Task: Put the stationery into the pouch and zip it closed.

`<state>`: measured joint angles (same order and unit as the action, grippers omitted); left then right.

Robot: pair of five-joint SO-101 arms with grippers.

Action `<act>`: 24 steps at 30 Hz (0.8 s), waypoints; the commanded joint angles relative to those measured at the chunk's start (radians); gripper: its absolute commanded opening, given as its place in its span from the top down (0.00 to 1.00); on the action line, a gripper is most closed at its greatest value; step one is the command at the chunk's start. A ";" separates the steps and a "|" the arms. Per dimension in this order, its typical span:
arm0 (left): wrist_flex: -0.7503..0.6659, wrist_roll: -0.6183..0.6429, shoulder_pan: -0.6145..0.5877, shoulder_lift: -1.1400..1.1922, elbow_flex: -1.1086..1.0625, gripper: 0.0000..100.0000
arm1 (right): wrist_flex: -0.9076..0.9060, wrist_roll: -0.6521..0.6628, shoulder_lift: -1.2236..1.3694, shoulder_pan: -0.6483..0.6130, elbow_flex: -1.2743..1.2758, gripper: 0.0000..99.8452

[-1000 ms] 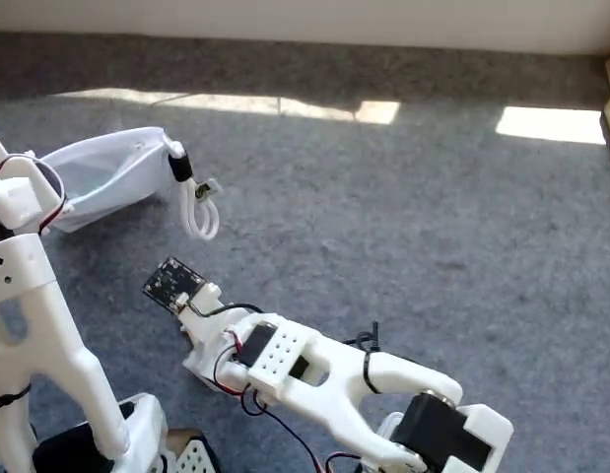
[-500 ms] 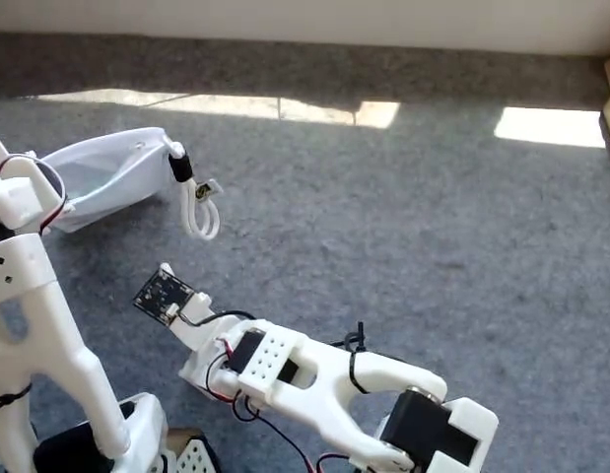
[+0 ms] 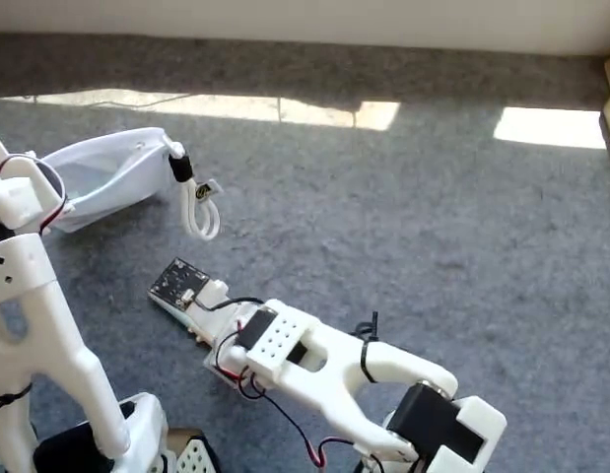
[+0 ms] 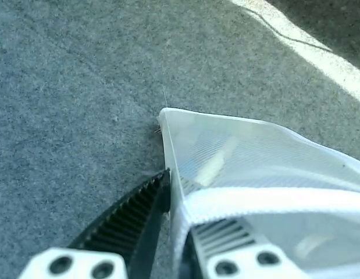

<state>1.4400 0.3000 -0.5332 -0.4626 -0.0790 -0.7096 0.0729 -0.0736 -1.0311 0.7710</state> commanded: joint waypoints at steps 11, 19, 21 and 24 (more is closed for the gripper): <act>-0.006 -0.006 0.001 -0.025 0.039 0.99 | -0.331 0.157 -0.018 0.257 -0.012 0.97; 0.002 -0.006 0.097 -0.025 0.033 0.99 | -0.470 0.153 -0.266 0.351 -0.002 0.97; 0.002 -0.006 0.136 -0.025 0.033 0.99 | -0.507 0.153 -0.358 0.387 0.025 0.97; 0.005 -0.006 0.174 -0.025 0.033 0.99 | -0.521 0.158 -0.496 0.463 0.117 0.97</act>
<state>1.4400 0.3000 -0.4273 -0.4626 -0.0790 -1.2068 0.2217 -0.4173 -0.6398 0.8370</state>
